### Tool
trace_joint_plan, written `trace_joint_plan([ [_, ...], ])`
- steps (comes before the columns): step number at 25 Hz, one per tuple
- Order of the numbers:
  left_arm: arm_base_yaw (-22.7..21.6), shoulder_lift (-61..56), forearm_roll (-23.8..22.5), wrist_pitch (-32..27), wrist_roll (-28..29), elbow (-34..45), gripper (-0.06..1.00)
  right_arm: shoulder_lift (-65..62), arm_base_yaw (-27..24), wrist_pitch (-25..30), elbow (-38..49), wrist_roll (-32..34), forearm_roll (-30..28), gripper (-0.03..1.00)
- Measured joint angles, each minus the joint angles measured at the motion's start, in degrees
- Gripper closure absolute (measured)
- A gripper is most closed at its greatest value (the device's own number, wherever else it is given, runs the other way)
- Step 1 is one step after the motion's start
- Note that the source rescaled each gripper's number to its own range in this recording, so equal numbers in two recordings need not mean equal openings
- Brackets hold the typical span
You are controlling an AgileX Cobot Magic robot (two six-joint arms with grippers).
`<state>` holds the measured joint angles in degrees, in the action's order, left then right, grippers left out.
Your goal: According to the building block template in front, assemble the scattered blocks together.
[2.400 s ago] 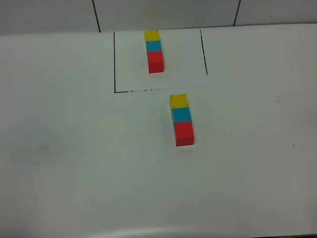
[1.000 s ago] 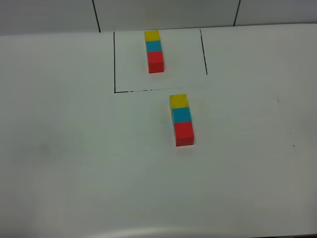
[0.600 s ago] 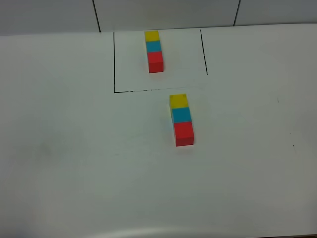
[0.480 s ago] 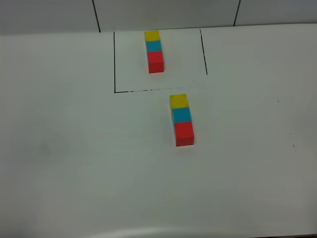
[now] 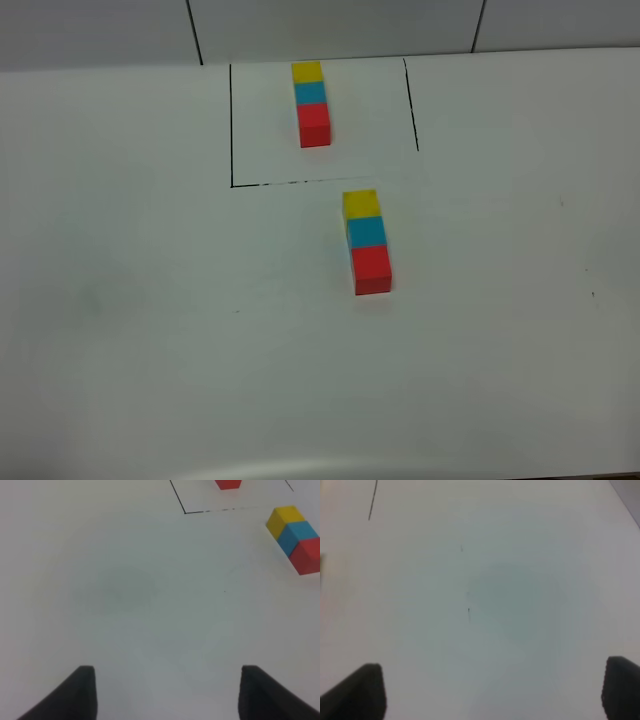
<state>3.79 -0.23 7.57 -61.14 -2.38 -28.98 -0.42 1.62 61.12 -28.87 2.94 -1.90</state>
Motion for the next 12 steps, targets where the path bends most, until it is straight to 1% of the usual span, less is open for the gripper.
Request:
trace_joint_plan([
  [12,0.0,0.0,0.0,0.0,0.0,0.0,0.63,0.0,0.0,0.0,0.0,-0.05,0.0,0.22],
])
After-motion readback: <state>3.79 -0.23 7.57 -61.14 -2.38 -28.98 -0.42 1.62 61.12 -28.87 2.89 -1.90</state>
